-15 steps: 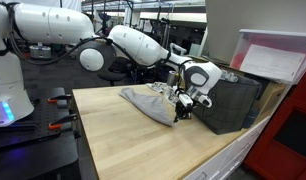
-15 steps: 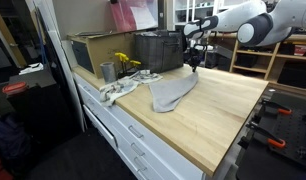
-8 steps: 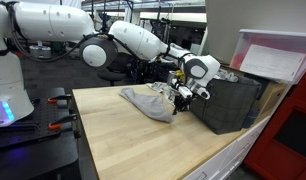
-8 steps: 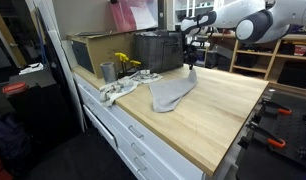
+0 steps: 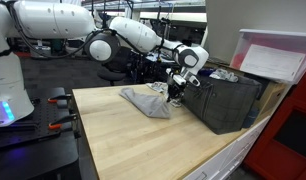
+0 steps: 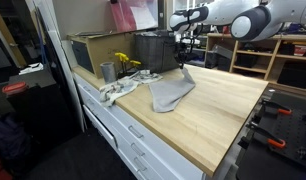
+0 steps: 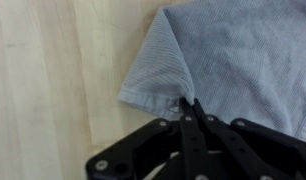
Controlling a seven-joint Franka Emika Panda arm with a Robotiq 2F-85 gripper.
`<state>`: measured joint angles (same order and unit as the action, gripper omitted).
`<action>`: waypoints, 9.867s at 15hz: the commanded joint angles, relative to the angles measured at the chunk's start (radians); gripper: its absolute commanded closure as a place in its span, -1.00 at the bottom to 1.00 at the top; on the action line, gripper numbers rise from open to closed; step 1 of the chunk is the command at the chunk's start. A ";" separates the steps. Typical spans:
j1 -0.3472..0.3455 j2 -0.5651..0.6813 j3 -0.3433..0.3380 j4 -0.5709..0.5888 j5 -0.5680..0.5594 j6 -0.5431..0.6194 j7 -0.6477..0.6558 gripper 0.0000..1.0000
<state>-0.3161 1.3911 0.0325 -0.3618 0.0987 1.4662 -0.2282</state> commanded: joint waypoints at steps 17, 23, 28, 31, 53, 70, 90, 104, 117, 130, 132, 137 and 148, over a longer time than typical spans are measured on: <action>0.335 -0.052 0.000 0.001 -0.073 -0.238 -0.176 0.99; 0.390 -0.066 0.008 0.001 -0.065 -0.341 -0.317 0.99; 0.454 -0.079 0.019 0.002 -0.060 -0.338 -0.389 0.99; 0.496 -0.094 0.040 -0.016 -0.080 -0.316 -0.399 0.99; 0.182 -0.063 0.022 -0.020 -0.091 -0.233 -0.378 -1.00; 0.185 -0.052 0.029 -0.008 -0.099 -0.214 -0.491 -1.00; 0.238 0.100 0.090 -0.060 -0.064 0.389 -0.686 -1.00; 0.229 0.099 0.106 -0.045 -0.021 0.383 -0.725 1.00; 0.225 0.062 0.003 -0.003 -0.112 0.397 -0.608 0.97; 0.420 0.039 -0.139 -0.016 -0.299 0.380 -0.360 0.97; 0.453 0.040 -0.174 -0.020 -0.346 0.376 -0.313 0.97; 0.506 0.040 -0.174 -0.035 -0.381 0.373 -0.313 0.97; 0.523 0.028 0.011 -0.001 -0.286 0.254 -0.563 0.97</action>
<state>0.2240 1.4478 -0.0075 -0.3628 -0.2293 1.7847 -0.6978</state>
